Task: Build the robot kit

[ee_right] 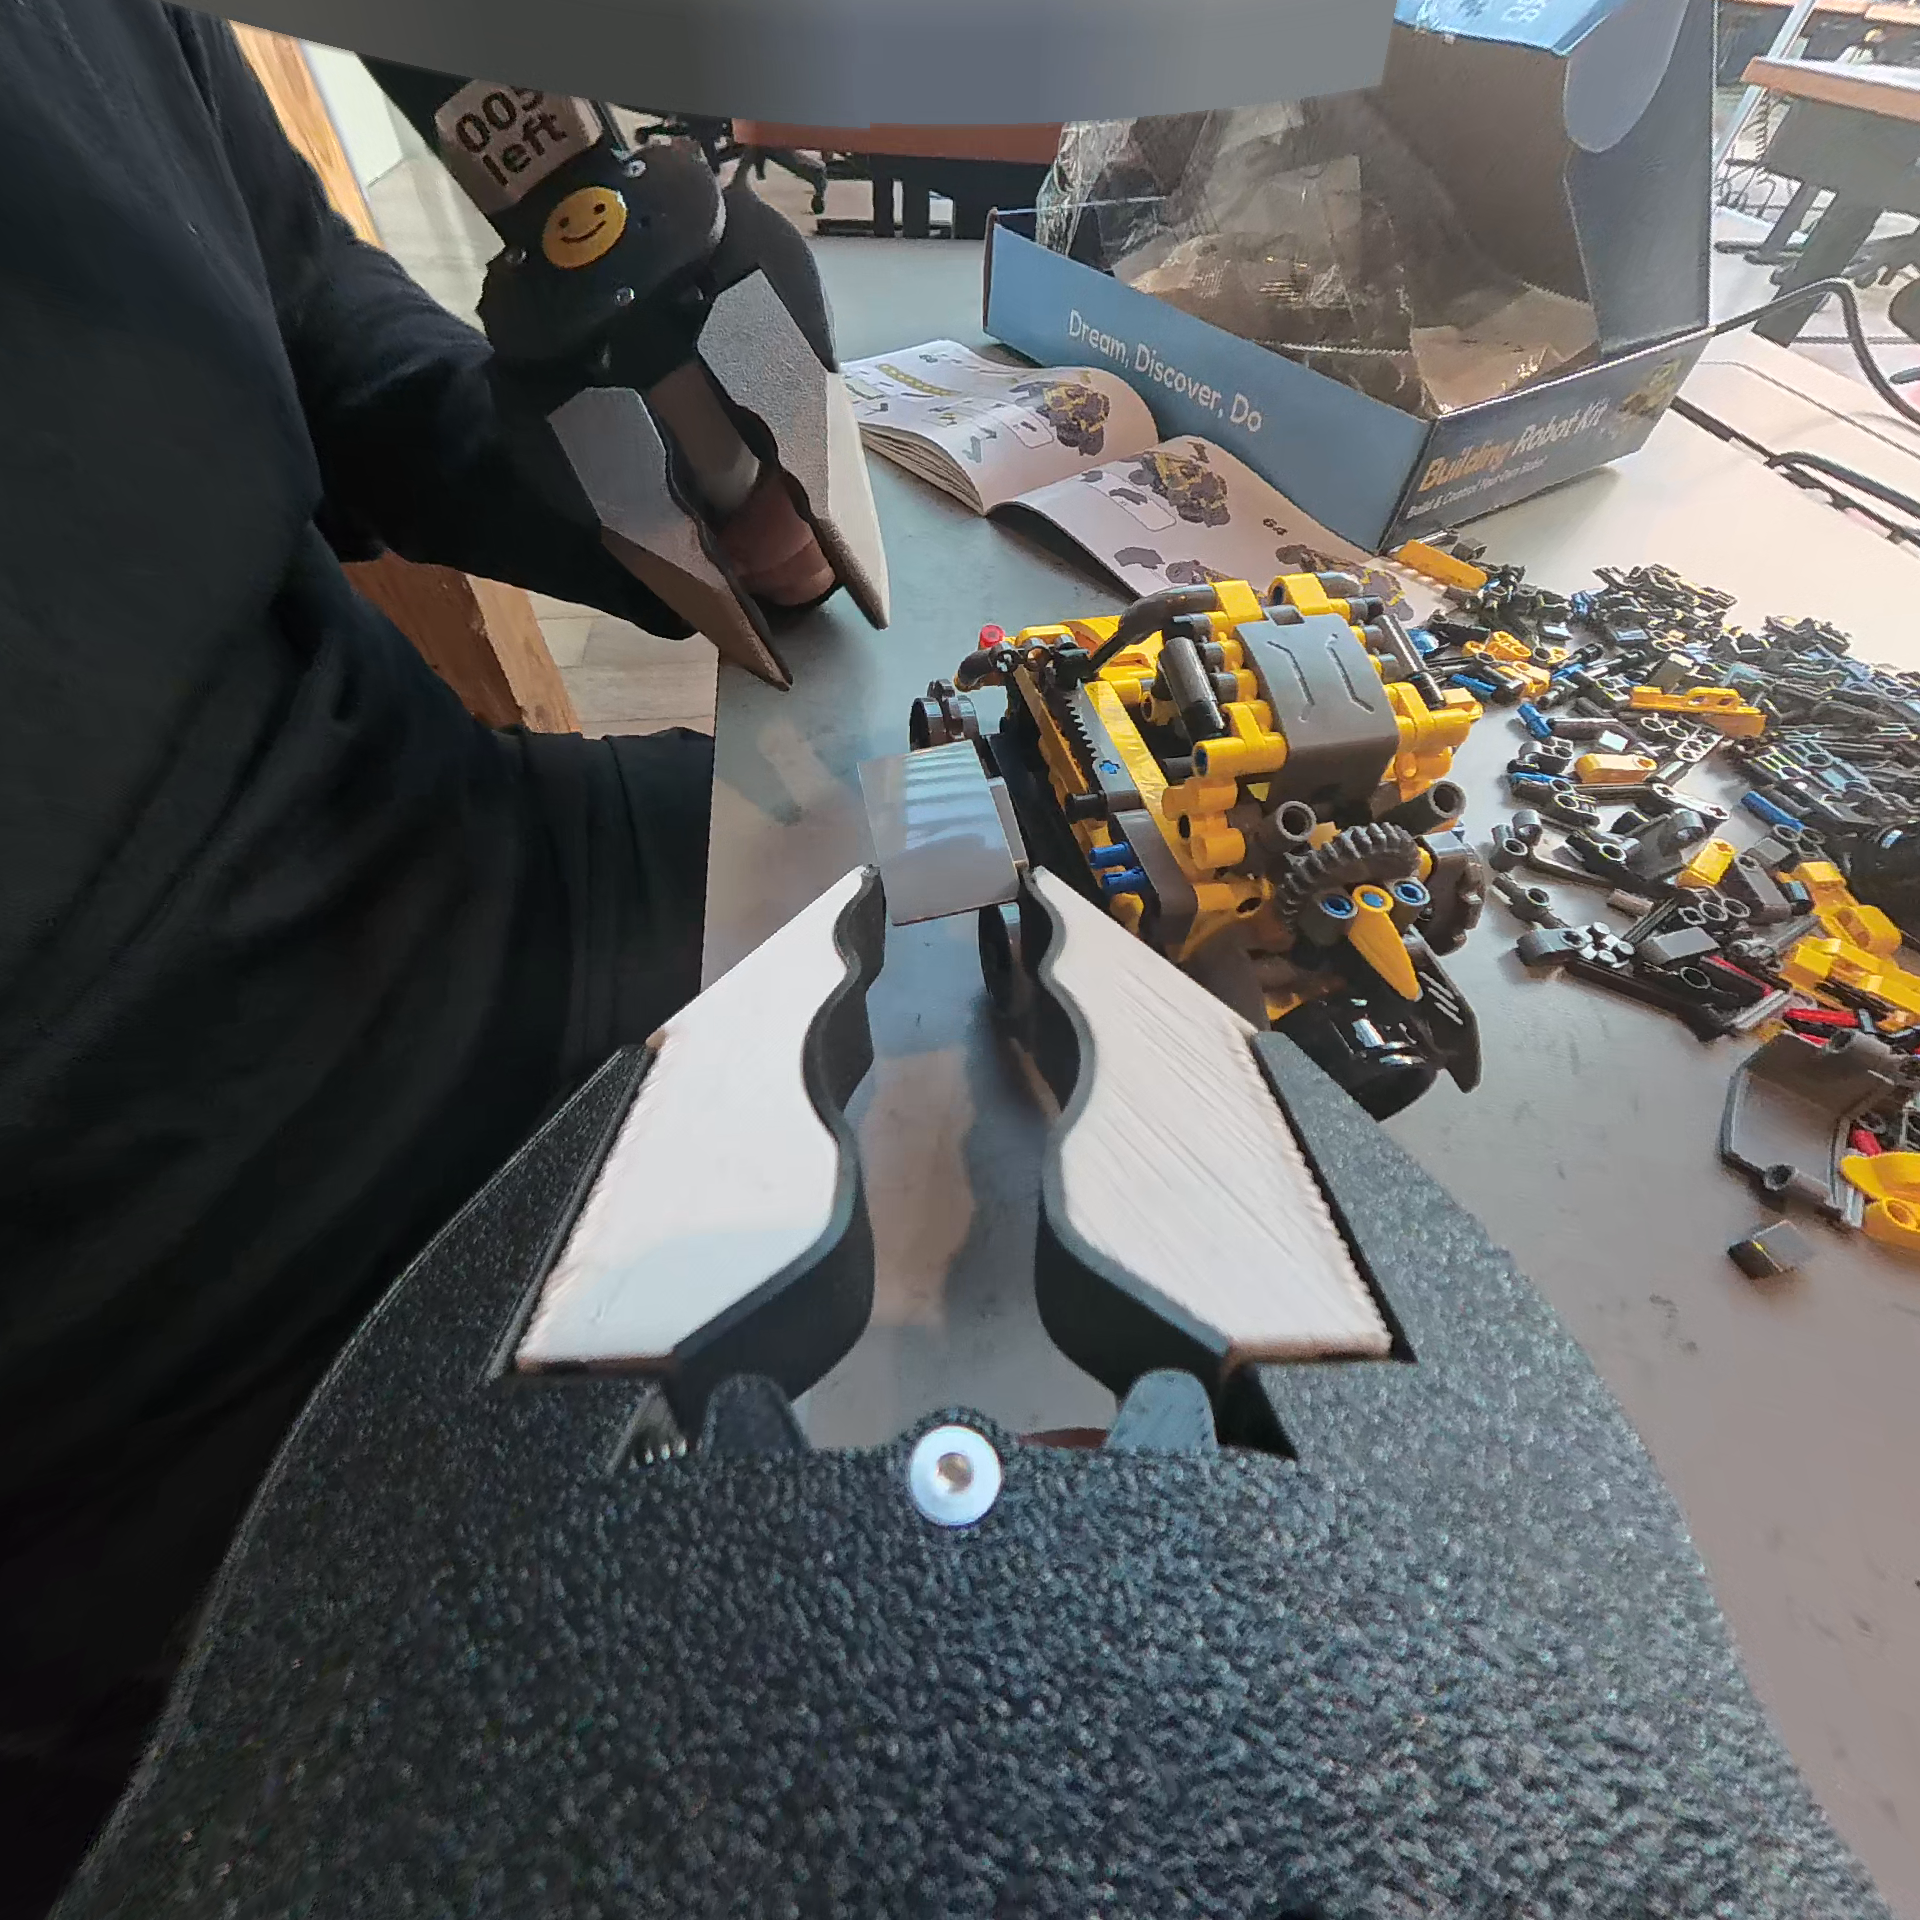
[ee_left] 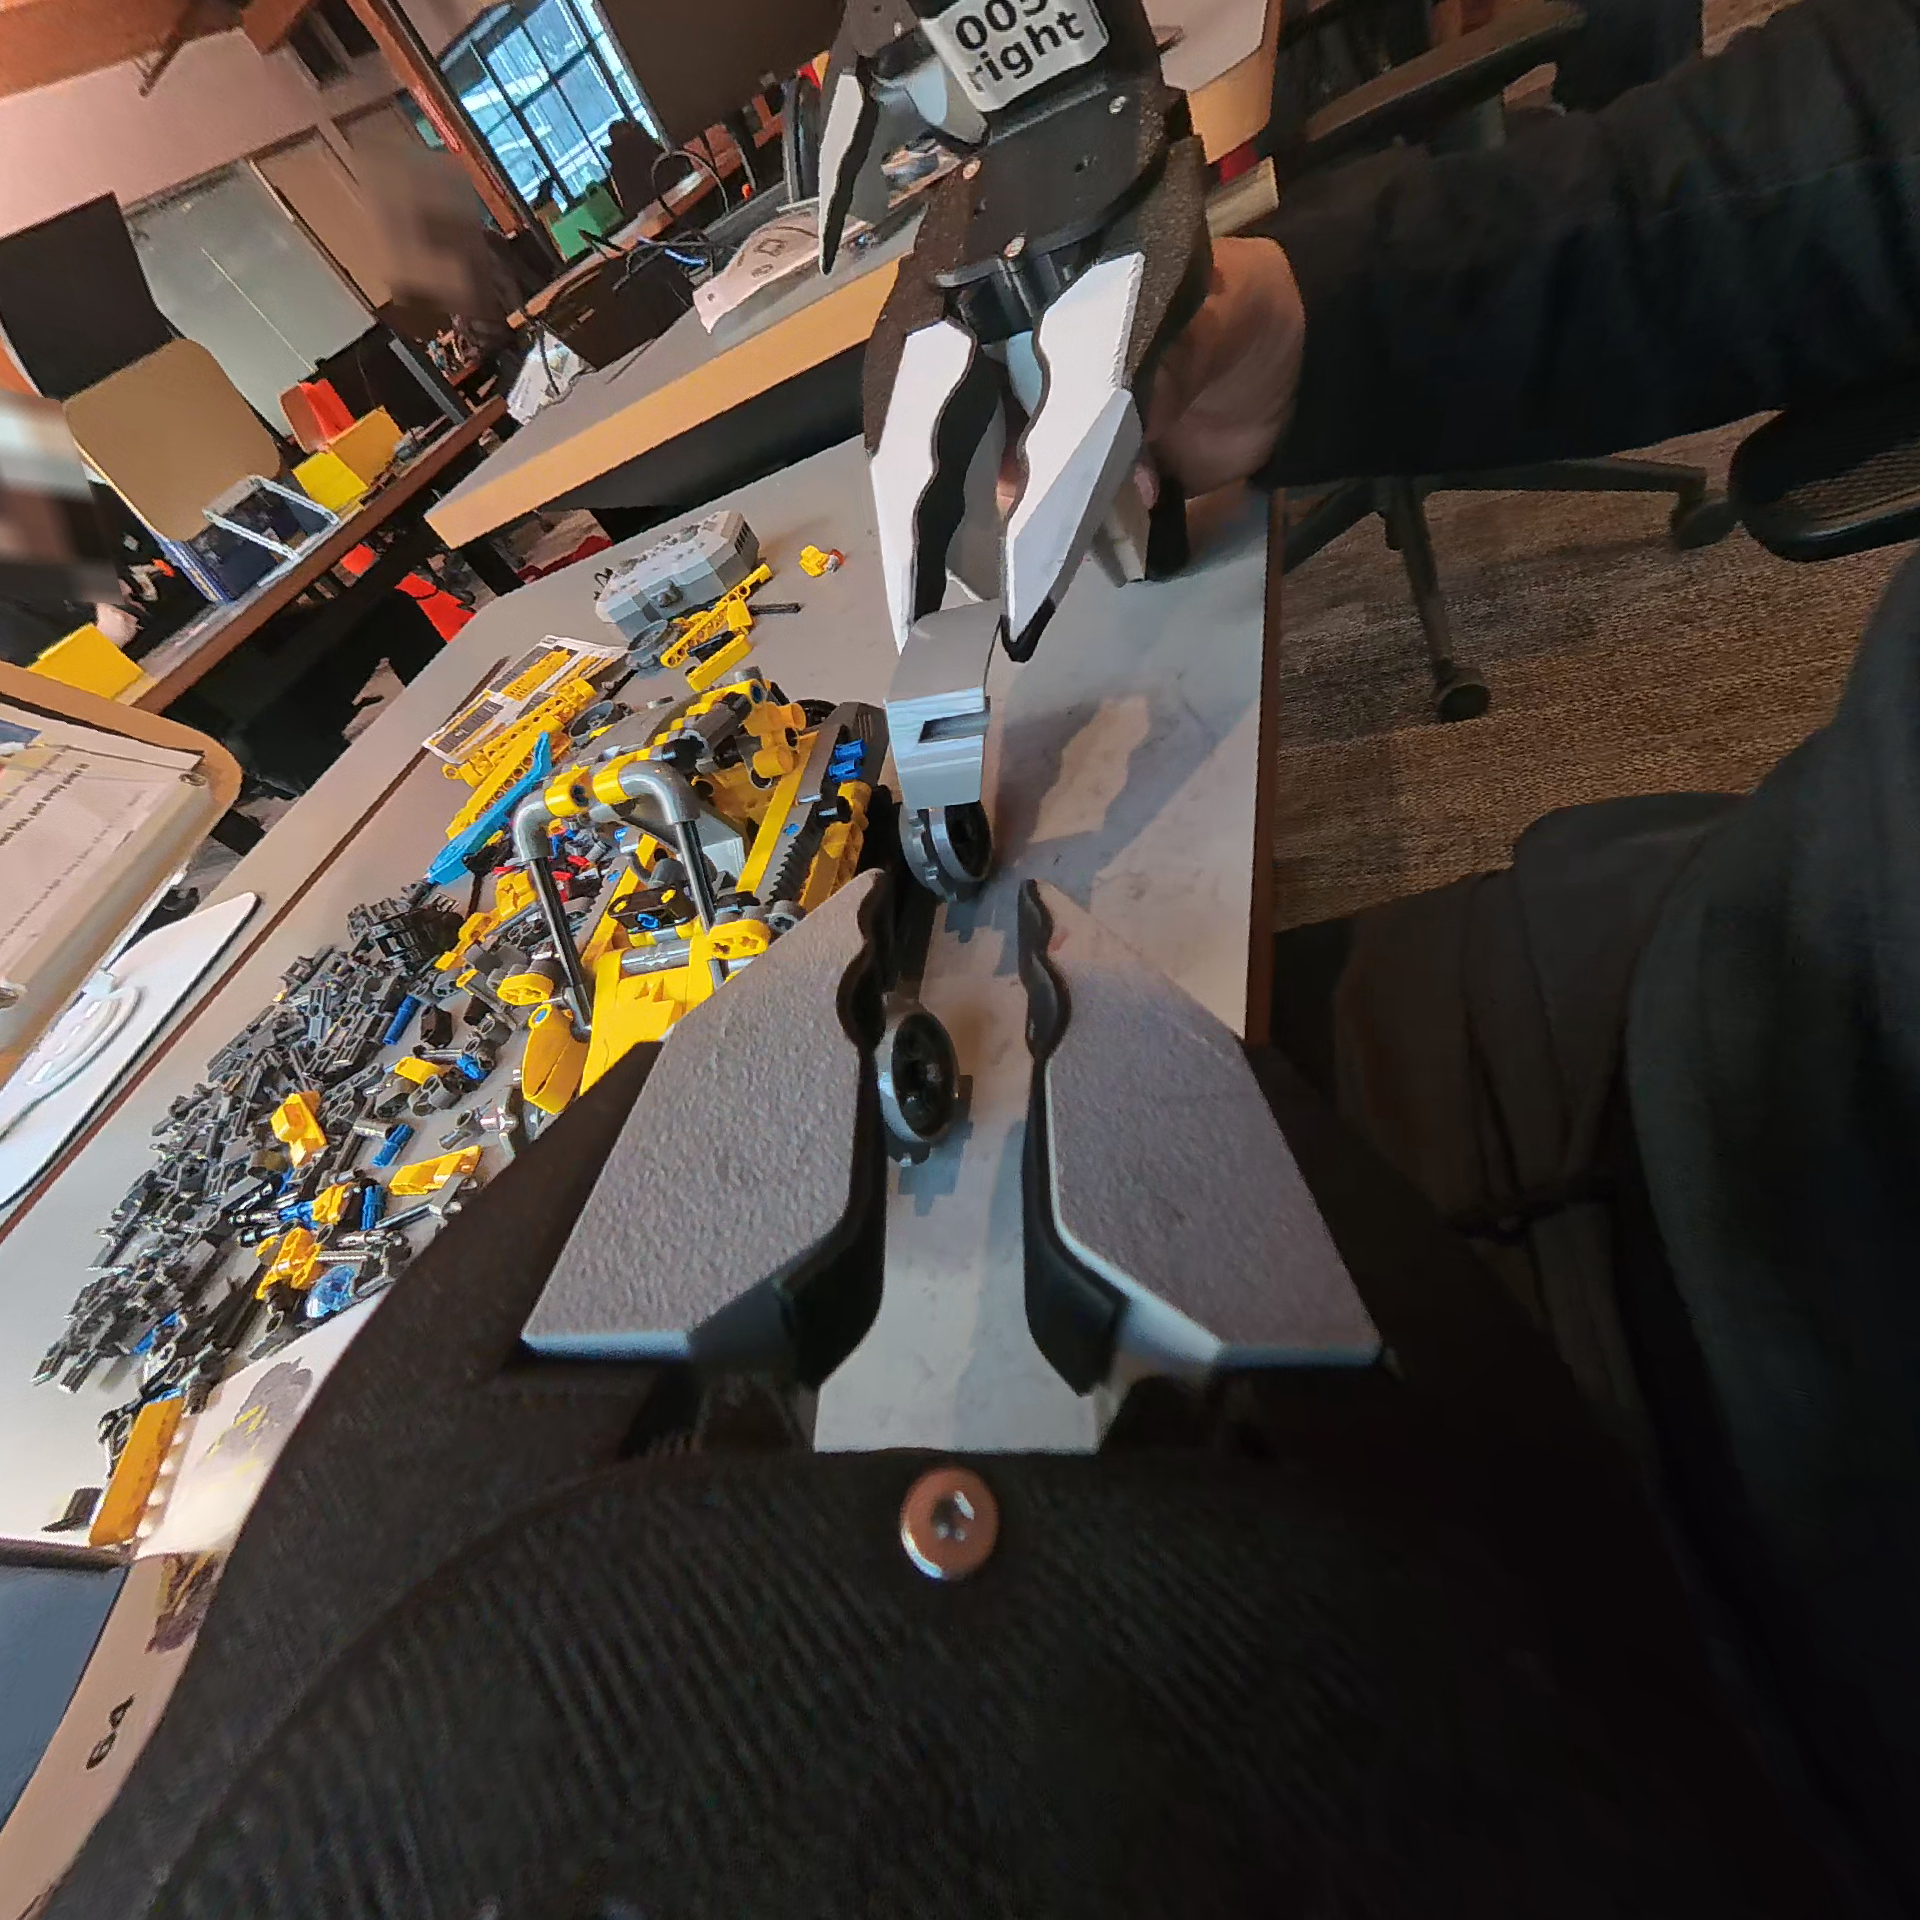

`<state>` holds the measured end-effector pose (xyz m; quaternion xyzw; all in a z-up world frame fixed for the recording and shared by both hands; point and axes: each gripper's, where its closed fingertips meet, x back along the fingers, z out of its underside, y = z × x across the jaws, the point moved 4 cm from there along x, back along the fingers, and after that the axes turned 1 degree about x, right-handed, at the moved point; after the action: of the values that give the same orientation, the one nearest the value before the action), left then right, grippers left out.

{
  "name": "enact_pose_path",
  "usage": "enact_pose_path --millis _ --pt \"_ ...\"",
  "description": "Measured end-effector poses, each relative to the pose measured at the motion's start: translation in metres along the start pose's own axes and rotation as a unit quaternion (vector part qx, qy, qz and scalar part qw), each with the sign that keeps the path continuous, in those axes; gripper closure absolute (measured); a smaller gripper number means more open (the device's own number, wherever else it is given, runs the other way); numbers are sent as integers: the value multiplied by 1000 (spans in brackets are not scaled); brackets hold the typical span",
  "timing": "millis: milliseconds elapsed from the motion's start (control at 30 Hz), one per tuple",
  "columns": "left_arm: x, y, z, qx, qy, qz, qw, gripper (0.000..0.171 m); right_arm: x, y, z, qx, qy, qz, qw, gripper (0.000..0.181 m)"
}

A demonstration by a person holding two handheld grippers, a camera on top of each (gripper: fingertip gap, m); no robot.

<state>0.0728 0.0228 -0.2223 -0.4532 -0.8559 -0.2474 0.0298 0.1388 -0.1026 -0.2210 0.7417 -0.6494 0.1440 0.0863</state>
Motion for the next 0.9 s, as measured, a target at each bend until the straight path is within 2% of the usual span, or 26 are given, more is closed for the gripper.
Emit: enact_pose_path --millis 433,700,900 --pt "-2 2 2 18 11 11 1000 154 -5 4 -9 34 -27 16 999 158" --pt "-4 5 4 39 16 19 999 154 -15 13 -10 144 -5 60 988 158" --pt "-7 3 5 26 27 20 999 153 -19 9 -2 147 26 67 986 158"
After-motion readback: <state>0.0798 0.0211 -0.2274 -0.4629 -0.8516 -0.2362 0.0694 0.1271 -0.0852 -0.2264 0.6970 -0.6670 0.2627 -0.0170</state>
